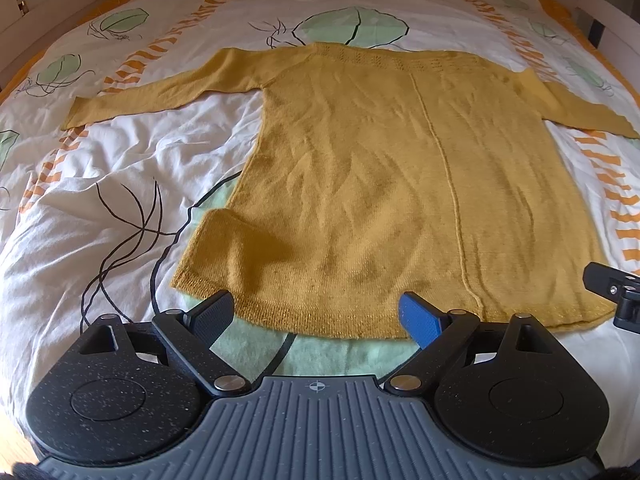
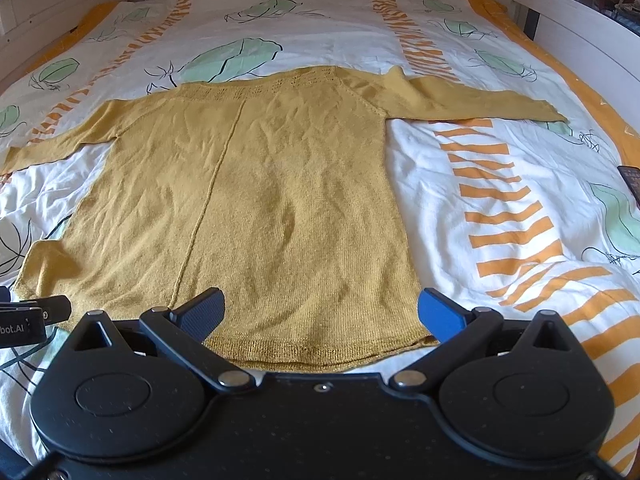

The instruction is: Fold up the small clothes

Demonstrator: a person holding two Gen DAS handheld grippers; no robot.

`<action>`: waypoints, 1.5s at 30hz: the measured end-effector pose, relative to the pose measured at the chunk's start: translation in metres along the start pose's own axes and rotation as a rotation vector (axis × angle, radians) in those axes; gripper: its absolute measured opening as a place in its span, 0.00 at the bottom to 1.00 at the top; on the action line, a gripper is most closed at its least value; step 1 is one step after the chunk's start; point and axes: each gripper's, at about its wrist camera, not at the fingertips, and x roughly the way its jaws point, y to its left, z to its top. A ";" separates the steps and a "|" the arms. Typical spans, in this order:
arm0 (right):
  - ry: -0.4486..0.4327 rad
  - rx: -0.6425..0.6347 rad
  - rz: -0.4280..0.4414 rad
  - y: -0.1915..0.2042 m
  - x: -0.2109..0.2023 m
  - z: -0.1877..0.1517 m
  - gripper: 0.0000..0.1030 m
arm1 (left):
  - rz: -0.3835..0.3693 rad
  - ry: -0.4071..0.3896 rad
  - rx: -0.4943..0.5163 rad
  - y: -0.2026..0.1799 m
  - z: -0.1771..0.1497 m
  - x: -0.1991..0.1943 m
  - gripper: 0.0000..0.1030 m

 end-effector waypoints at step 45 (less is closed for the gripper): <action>-0.014 -0.046 0.094 0.028 0.061 0.057 0.99 | -0.113 -0.152 -0.189 0.075 0.081 0.038 0.87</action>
